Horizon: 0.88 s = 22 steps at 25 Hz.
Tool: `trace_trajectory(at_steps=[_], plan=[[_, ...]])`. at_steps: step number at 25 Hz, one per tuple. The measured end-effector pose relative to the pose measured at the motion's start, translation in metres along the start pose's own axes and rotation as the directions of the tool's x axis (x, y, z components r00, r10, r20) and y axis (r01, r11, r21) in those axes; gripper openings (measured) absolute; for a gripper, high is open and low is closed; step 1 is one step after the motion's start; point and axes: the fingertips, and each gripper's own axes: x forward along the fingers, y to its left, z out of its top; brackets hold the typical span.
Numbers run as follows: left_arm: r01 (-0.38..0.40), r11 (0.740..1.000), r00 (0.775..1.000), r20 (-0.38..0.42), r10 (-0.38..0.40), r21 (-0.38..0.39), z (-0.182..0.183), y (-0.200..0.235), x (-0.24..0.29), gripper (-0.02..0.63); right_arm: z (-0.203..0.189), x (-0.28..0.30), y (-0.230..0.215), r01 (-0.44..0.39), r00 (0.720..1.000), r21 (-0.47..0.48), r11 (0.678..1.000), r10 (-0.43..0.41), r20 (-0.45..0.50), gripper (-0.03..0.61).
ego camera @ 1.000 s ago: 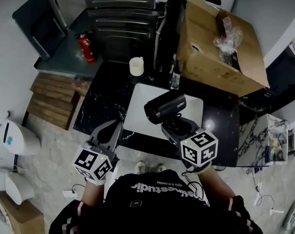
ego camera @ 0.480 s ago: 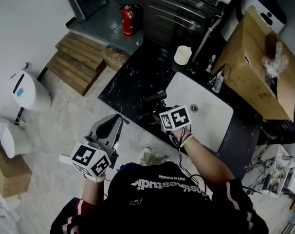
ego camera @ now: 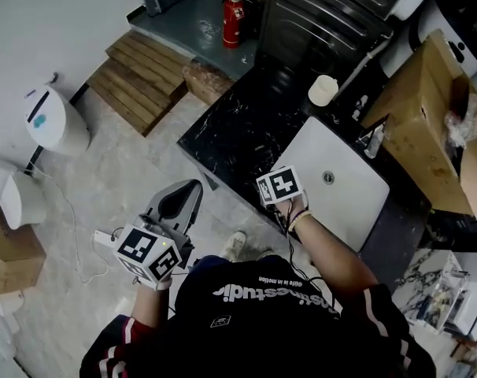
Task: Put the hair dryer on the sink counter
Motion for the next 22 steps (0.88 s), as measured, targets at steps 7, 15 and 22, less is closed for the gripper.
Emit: trace_trajectory(at_steps=[7,15,22], plan=[[0.025,1.0,1.0,-0.005,-0.025,-0.003,0.005,0.003,0.006,0.02,0.003,0.0,-0.002,0.085,0.996,-0.097,0.992,-0.082,0.043,0.245],[0.083,0.996,0.996,-0.009,-0.083,0.008,0.014,0.001,0.012,0.02,0.013,-0.02,0.009,0.034,0.996,-0.065,0.997,-0.028,0.083,0.258],[0.125,0.991,0.992,0.003,-0.126,0.036,0.027,-0.014,0.03,0.02,0.035,-0.078,0.014,0.019,0.967,-0.075,0.997,0.0,0.254,0.256]])
